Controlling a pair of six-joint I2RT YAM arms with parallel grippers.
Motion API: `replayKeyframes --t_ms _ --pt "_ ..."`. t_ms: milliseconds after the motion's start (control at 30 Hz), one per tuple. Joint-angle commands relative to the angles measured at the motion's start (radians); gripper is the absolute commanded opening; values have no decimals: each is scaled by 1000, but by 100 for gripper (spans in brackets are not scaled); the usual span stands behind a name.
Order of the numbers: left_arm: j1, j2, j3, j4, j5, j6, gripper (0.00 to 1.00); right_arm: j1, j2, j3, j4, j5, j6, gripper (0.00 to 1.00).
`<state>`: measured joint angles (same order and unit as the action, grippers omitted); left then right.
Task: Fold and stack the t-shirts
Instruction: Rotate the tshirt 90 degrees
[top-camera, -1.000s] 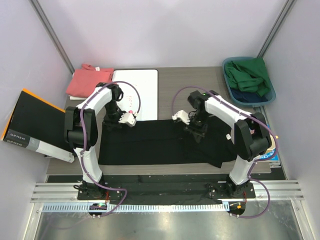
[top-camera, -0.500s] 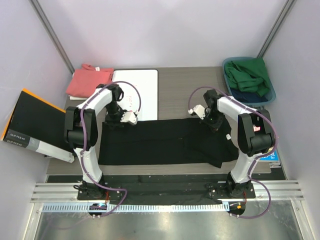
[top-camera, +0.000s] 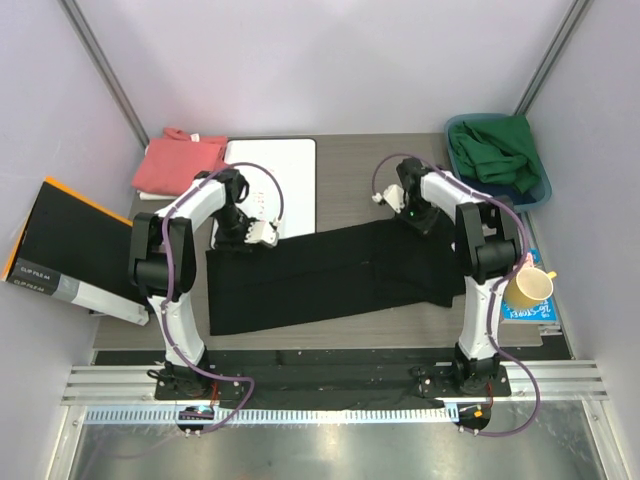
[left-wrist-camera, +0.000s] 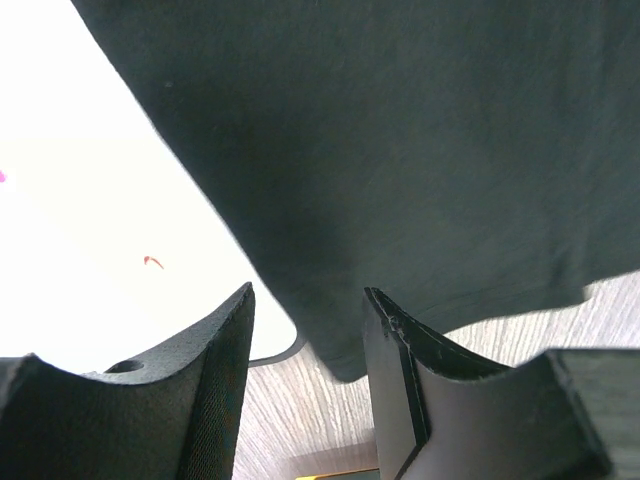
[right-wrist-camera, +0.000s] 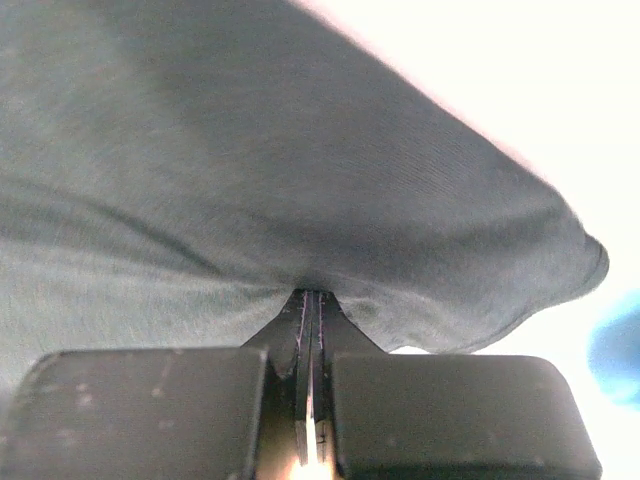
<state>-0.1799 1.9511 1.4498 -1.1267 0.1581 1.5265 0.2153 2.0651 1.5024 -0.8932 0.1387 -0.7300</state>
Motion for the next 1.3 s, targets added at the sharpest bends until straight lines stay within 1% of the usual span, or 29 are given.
replayKeyframes --t_ms 0,33,100,133,167,200,233,267,300,333,400,433,467,600,633,667,700,733,800,833,900,1000,1033,1133,1267 --pt "-3 -58 3 27 24 -28 48 -22 185 152 221 53 26 1" --pt "-4 -60 3 28 26 -32 48 -24 210 230 229 55 26 1" --pt "-3 -58 6 38 24 -40 48 -22 303 321 243 53 37 1" --pt "-4 -52 7 41 21 -43 48 -21 334 420 247 49 41 1" --pt "-4 -47 12 41 20 -45 48 -22 374 471 252 48 44 1" --pt "-4 -44 21 41 20 -54 48 -21 438 525 261 47 47 1" --pt "-3 -35 27 38 21 -57 48 -21 476 630 269 41 50 1" --pt "-4 -31 35 35 23 -60 48 -19 510 684 289 42 46 1" --pt "-4 -27 46 27 23 -65 48 -17 583 738 299 44 40 1" --pt "-4 -24 50 27 27 -65 48 -13 621 840 312 48 23 1" --pt "-4 -18 63 21 32 -63 48 -4 708 925 373 65 0 1" --pt "-4 -17 69 18 34 -65 48 10 722 964 408 71 -26 1" --pt "-4 -9 81 13 34 -65 48 15 730 964 500 82 -37 1" --pt "-4 -6 101 2 50 -69 48 51 707 909 745 125 -13 1" --pt "-6 -6 101 11 52 -74 48 58 676 880 793 154 6 1" --pt "-7 -12 103 18 60 -77 48 67 658 860 886 211 39 1" --pt "-7 -15 101 27 64 -78 48 70 626 795 954 252 58 1" --pt "-7 -17 100 44 70 -81 48 71 566 757 1052 283 87 1" --pt "-7 -24 92 61 81 -81 48 75 497 670 1117 344 116 1" --pt "-7 -24 89 79 86 -81 48 76 437 653 1134 358 129 1" --pt "-7 -30 86 94 99 -83 48 78 389 624 1116 372 181 1" --pt "-10 -38 75 131 118 -83 49 78 322 604 1025 363 236 1" --pt "-12 -40 66 140 120 -83 49 78 317 598 990 360 244 1" --pt "-16 -46 50 162 124 -83 49 78 319 570 975 345 245 1" --pt "-16 -57 28 182 132 -77 48 76 385 616 942 328 264 1"
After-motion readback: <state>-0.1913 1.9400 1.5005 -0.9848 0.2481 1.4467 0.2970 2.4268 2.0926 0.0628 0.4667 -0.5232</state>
